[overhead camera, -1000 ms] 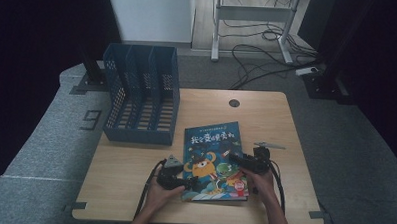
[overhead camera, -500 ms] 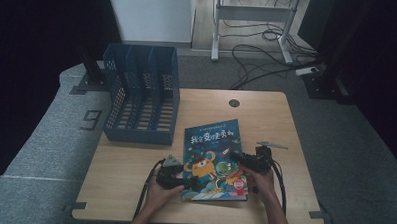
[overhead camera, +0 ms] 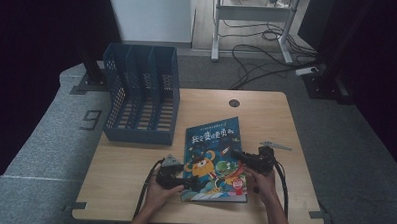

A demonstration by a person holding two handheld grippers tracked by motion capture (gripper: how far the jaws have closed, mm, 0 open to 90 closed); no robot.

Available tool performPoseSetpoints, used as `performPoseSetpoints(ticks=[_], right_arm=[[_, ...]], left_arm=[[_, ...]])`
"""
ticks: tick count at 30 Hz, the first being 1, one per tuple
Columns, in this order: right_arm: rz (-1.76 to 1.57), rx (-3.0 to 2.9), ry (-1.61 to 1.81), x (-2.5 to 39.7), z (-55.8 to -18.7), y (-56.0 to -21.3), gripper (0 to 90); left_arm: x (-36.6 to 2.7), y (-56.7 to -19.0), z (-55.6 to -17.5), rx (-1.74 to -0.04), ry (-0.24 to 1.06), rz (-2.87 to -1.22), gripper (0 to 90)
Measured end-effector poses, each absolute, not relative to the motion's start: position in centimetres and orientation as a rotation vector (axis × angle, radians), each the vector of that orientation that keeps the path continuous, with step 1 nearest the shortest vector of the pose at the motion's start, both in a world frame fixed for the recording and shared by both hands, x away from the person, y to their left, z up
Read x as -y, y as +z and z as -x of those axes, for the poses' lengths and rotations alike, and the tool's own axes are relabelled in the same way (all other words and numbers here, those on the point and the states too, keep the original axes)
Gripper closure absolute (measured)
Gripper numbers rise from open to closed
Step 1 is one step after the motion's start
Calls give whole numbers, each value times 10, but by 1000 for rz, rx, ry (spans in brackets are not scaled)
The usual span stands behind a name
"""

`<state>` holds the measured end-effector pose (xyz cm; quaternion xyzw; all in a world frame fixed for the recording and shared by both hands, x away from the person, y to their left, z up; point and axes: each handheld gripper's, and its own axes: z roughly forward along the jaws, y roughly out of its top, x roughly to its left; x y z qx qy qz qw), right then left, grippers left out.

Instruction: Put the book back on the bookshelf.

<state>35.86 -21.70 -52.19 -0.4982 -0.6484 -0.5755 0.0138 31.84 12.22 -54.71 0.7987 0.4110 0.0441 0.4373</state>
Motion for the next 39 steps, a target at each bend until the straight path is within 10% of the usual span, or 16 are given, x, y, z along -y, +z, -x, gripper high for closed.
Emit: performPoseSetpoints(ticks=[39], right_arm=[[1392, 2148, -2041, 212, -330, -496, 735]], left_arm=[[-128, -532, -347, -1050, 48, -1888, 177]])
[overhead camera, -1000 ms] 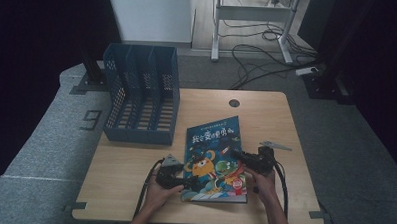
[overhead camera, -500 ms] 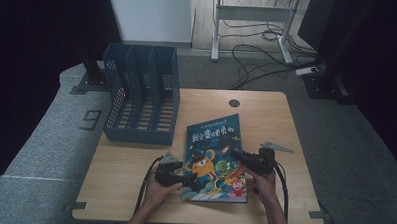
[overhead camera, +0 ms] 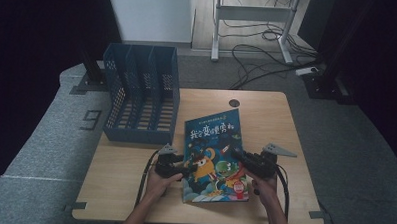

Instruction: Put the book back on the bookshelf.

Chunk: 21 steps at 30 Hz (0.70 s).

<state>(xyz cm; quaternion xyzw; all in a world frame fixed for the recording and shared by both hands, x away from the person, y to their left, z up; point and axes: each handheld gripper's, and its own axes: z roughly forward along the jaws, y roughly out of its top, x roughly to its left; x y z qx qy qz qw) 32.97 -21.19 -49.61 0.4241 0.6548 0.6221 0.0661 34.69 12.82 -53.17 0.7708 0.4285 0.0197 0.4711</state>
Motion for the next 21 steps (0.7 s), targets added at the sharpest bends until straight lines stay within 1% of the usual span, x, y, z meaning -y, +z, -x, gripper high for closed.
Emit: performPoseSetpoints(ticks=[8, 12, 21], right_arm=[[-1226, -1960, 1891, 214, -323, -493, 738], [-1192, -1956, 1899, 214, -321, -491, 738], [-1124, -1952, 1917, 216, -315, -488, 739]], left_arm=[[-127, -527, -352, -1042, 37, -1880, 154], [-128, -527, -353, -1032, 7, -1854, 148], [-125, -521, -354, -1011, 2, -1855, 129]])
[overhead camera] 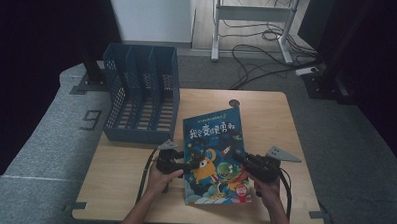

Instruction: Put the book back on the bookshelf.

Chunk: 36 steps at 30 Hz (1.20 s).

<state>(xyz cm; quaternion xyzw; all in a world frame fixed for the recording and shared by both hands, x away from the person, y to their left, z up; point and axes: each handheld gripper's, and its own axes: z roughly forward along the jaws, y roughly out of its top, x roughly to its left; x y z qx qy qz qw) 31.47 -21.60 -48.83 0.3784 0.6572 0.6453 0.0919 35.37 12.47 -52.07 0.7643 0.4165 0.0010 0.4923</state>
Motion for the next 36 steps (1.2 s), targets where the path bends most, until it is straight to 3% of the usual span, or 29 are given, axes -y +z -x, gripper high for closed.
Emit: performPoseSetpoints(ticks=[24, 36], right_arm=[[-999, -1968, 1955, 223, -307, -485, 741], [-1018, -2014, 1995, 237, -312, -491, 746]], left_arm=[[-119, -516, -355, -960, -55, -1801, 90], [-117, -512, -351, -961, -6, -1756, 192]])
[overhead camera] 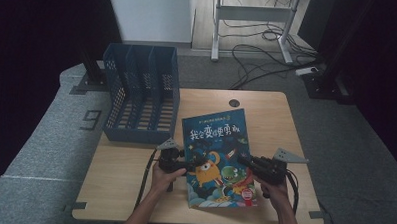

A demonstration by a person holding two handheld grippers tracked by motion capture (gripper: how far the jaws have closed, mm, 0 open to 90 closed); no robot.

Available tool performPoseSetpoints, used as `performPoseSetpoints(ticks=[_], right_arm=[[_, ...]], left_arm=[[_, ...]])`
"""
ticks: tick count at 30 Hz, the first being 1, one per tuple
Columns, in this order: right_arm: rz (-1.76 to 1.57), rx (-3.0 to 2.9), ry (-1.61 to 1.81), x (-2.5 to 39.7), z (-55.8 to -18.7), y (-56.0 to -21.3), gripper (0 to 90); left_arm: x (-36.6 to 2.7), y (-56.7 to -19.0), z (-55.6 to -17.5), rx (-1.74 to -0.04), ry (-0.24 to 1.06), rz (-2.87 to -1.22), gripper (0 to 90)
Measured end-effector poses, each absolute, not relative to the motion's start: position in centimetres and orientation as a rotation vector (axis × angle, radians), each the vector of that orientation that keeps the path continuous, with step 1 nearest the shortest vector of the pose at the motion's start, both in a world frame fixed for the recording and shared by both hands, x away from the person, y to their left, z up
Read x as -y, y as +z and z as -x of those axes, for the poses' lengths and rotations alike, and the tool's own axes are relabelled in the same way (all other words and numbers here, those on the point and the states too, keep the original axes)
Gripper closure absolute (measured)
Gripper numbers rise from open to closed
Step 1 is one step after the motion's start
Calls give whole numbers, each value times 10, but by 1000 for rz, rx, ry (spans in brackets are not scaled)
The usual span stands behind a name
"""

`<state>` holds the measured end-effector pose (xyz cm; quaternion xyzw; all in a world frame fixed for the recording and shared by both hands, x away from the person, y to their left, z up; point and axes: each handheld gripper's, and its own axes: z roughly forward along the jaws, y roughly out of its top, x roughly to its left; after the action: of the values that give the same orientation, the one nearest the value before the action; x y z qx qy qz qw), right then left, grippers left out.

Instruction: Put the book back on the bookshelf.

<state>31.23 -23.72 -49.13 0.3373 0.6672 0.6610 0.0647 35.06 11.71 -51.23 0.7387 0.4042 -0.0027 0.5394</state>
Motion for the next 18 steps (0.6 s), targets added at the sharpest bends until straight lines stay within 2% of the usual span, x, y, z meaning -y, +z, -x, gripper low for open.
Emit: performPoseSetpoints(ticks=[18], right_arm=[[-1085, -2042, 1933, 246, -319, -502, 654]], left_arm=[[-116, -505, -343, -958, 79, -1719, 339]])
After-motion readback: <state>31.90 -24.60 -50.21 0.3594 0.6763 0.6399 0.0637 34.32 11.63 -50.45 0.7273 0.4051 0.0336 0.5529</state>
